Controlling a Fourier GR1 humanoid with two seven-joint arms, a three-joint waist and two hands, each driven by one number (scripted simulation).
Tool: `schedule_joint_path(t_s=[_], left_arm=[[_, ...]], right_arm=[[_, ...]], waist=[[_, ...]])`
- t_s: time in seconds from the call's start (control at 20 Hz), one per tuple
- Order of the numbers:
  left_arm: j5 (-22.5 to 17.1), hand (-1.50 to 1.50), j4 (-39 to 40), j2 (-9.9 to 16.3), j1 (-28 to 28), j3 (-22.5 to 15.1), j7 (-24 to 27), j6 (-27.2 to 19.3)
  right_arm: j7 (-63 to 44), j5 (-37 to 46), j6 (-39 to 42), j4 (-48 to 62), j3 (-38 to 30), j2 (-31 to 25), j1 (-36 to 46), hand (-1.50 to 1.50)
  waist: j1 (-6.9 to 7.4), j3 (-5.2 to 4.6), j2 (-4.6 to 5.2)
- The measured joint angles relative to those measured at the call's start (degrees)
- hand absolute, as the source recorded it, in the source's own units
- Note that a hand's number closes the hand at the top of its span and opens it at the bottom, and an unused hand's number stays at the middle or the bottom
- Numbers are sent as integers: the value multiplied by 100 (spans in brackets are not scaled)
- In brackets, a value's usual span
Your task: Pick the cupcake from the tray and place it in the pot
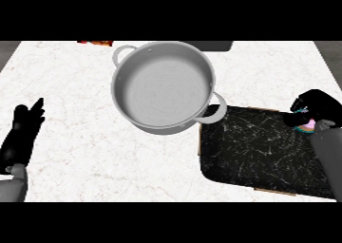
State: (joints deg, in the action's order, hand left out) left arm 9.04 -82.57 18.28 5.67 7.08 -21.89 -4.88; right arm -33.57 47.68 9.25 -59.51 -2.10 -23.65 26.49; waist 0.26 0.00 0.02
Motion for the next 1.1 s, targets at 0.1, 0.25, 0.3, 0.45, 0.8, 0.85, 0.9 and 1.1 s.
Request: schedule_joint_path(t_s=[0.1, 0.25, 0.3, 0.45, 0.8, 0.85, 0.9, 1.1], left_arm=[[18, 0, 60, -17, -12, 27, 102, 28], [-38, 0, 48, 35, 64, 120, 7, 148], [-29, 0, 0, 16, 0, 123, 9, 145], [5, 0, 3, -13, 101, 77, -12, 154], [42, 0, -69, -131, 357, -209, 55, 286], [44, 0, -69, -138, 389, -234, 62, 303], [45, 0, -76, -148, 412, -253, 47, 310], [71, 0, -86, -194, 491, -299, 16, 288]], right_arm=[[-14, 150, -102, -30, 51, 21, 43, 150], [-68, 311, -169, -243, 82, 2, 34, 150], [-110, 359, -169, -343, 76, -37, 38, 150], [336, 513, -129, -301, 289, -188, 342, 150], [2877, 334, 488, -435, 1227, -435, 1305, 150], [3264, 250, 535, -439, 1262, -496, 1449, 150], [3681, 121, 592, -434, 1270, -549, 1568, 150], [5185, -523, 649, -308, 982, -702, 2069, 150]], waist=[[-3, -1, -1], [-12, 1, -3], [-12, 1, -5], [83, 4, 21], [767, 29, 248], [797, 32, 262], [796, 36, 261], [772, 50, 272]])
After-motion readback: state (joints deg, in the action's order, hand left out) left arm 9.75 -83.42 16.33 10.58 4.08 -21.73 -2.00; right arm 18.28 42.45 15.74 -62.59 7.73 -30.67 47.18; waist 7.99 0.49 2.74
